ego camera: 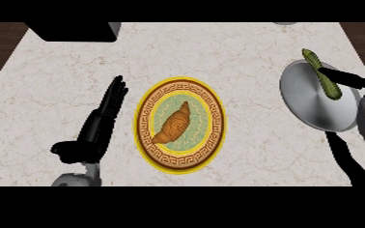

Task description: Pick the squash from the plate and place it in the pan

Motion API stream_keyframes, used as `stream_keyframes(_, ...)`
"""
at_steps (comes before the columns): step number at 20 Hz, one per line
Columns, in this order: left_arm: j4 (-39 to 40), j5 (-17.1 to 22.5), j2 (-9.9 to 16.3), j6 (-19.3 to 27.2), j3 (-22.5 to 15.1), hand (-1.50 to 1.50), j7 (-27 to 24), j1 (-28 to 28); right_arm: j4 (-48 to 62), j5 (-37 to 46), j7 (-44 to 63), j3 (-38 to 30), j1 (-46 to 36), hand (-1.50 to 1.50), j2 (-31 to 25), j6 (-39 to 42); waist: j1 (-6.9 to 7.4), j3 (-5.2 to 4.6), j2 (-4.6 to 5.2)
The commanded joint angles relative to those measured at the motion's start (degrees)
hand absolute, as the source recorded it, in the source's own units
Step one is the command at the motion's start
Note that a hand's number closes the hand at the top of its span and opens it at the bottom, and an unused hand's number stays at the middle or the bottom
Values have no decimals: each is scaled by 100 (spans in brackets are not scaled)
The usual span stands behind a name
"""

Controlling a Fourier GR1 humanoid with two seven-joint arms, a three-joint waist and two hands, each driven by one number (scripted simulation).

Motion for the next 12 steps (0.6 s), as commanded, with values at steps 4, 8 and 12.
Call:
stream_keyframes(4, -288, 23, 86, -83, 10, 0, 53, 365, -800, -1096, -505, -510, 775, -150, 12, 1162, -135, -14, -66)
stream_keyframes(8, -38, 19, 103, 34, 263, 0, 121, -45, -1439, -1654, -652, -606, 1556, -150, -20, 2464, -253, -18, -83)
stream_keyframes(12, -283, -88, -75, 65, -17, 0, 235, 125, -2431, -1907, -647, -442, 2303, -150, 209, 2851, -167, -16, -65)
